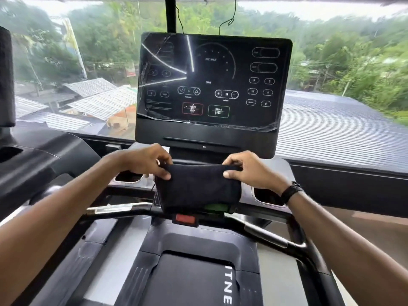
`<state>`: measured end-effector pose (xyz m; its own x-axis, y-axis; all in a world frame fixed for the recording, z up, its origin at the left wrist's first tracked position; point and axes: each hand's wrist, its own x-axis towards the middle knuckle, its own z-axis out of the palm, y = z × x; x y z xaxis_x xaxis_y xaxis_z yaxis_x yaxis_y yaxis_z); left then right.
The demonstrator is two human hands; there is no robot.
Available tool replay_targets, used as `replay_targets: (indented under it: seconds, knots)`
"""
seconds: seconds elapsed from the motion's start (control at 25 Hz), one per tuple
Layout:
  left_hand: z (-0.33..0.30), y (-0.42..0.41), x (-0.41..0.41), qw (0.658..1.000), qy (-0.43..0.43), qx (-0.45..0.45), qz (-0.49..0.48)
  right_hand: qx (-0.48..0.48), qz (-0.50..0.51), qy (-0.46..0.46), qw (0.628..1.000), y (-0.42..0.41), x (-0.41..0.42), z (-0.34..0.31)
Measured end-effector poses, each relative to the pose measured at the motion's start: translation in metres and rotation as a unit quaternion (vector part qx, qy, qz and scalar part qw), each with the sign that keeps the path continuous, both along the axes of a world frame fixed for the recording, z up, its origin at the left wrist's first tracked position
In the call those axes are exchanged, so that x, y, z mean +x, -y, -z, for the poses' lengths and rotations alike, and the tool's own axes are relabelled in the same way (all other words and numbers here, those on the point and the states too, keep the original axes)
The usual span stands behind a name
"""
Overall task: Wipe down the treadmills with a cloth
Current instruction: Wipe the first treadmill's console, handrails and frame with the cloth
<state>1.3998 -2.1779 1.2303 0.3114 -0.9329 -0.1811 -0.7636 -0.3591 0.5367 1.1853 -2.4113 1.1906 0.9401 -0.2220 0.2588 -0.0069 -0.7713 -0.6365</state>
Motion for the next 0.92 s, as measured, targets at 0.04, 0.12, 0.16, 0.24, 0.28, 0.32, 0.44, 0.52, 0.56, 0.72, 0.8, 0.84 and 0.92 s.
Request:
replay_targets:
  seconds: [0.04, 0.12, 0.16, 0.24, 0.28, 0.32, 0.44, 0.52, 0.56, 0.72, 0.8, 0.84, 0.92]
  knots:
    - [-0.005, 0.008, 0.015, 1.0, 0.003, -0.01, 0.001, 0.0, 0.001, 0.005, 1.0, 0.005, 0.008, -0.008]
    - [-0.012, 0.029, 0.043, 0.999, 0.025, -0.035, 0.003, -0.023, 0.022, 0.011, 0.999, 0.018, 0.032, -0.018]
    - [-0.012, 0.042, 0.057, 0.996, 0.066, -0.054, -0.005, -0.038, 0.052, 0.014, 0.998, 0.025, 0.046, -0.02]
    - [0.006, 0.066, 0.077, 0.965, 0.236, -0.103, -0.054, -0.128, 0.134, 0.033, 0.982, 0.031, 0.076, -0.012]
    - [0.022, 0.076, 0.083, 0.94, 0.306, -0.128, -0.076, -0.203, 0.168, 0.051, 0.963, 0.033, 0.089, -0.002]
    - [0.046, 0.083, 0.088, 0.927, 0.336, -0.15, -0.071, -0.276, 0.18, 0.047, 0.943, 0.035, 0.099, 0.016]
    - [0.11, 0.08, 0.105, 0.955, 0.288, -0.072, -0.005, -0.364, 0.116, -0.091, 0.92, 0.039, 0.115, 0.083]
    - [0.134, 0.07, 0.129, 0.974, 0.225, -0.036, 0.001, -0.337, 0.071, -0.143, 0.928, 0.041, 0.13, 0.107]
    - [0.141, 0.067, 0.142, 0.978, 0.202, -0.049, -0.004, -0.346, 0.047, -0.146, 0.926, 0.041, 0.14, 0.113]
    - [0.156, 0.052, 0.171, 0.983, 0.156, -0.085, -0.036, -0.4, -0.098, -0.201, 0.889, 0.028, 0.179, 0.135]
    - [0.162, 0.046, 0.181, 0.982, 0.148, -0.105, -0.052, -0.415, -0.113, -0.206, 0.879, 0.027, 0.197, 0.147]
    - [0.164, 0.043, 0.184, 0.98, 0.148, -0.117, -0.06, -0.43, -0.104, -0.199, 0.874, 0.026, 0.207, 0.149]
    - [0.169, 0.038, 0.192, 0.977, 0.142, -0.143, -0.075, -0.458, -0.077, -0.186, 0.866, 0.019, 0.237, 0.145]
